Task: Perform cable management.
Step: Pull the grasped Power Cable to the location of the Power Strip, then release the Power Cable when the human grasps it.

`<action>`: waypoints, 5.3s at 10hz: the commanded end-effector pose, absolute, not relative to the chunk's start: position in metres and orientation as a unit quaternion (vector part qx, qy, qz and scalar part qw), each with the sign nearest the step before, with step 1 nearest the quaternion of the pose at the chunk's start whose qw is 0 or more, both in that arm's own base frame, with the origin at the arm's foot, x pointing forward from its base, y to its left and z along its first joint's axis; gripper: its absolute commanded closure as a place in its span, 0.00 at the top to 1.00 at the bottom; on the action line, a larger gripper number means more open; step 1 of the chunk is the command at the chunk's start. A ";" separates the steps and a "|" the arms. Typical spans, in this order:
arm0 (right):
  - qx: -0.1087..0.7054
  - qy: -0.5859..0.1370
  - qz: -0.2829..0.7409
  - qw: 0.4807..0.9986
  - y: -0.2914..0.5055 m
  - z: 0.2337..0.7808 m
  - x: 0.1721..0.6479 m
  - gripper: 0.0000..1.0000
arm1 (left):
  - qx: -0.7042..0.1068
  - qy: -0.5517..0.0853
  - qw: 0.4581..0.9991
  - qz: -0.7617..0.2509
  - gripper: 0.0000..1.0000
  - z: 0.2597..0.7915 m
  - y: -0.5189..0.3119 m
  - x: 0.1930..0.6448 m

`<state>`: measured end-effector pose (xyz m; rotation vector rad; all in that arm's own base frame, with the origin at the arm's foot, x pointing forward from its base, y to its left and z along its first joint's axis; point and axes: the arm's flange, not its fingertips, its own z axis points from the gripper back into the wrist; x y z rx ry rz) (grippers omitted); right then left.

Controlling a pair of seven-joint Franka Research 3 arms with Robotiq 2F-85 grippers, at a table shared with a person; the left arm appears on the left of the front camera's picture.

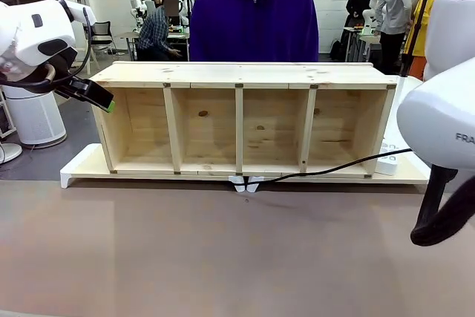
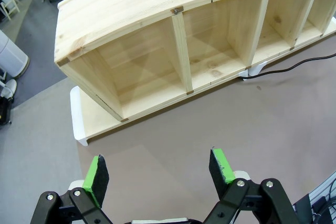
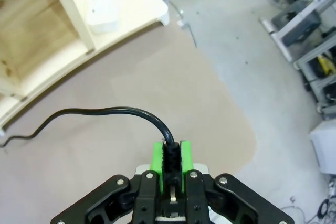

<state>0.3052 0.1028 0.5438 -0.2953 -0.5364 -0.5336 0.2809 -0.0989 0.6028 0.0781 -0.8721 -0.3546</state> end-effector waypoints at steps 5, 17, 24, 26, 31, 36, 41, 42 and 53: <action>-0.144 -0.261 -0.260 0.919 0.103 0.544 0.305 0.16 | 0.038 -0.425 0.888 -0.173 1.00 0.603 -0.100 0.282; -0.055 -0.289 -0.094 0.951 -0.008 0.605 0.418 0.16 | 0.038 -0.425 0.888 -0.173 1.00 0.603 -0.100 0.282; -0.050 -0.263 -0.099 0.958 -0.025 0.614 0.480 0.16 | 0.038 -0.425 0.888 -0.173 1.00 0.603 -0.100 0.282; -0.057 -0.251 -0.087 0.962 -0.016 0.615 0.497 0.16 | 0.038 -0.425 0.888 -0.173 1.00 0.603 -0.100 0.282; -0.057 -0.219 -0.076 0.971 -0.015 0.617 0.524 0.16 | 0.038 -0.425 0.888 -0.173 1.00 0.603 -0.100 0.282; -0.043 -0.216 -0.075 0.972 -0.009 0.613 0.530 0.16 | 0.038 -0.425 0.888 -0.173 1.00 0.603 -0.100 0.282; -0.057 -0.205 -0.082 0.974 -0.012 0.604 0.530 0.16 | 0.038 -0.425 0.888 -0.173 1.00 0.603 -0.100 0.282; -0.057 -0.205 -0.082 0.974 -0.012 0.604 0.530 0.16 | 0.038 -0.425 0.888 -0.173 1.00 0.603 -0.100 0.282; -0.057 -0.205 -0.082 0.974 -0.012 0.604 0.530 0.16 | 0.038 -0.425 0.888 -0.173 1.00 0.603 -0.100 0.282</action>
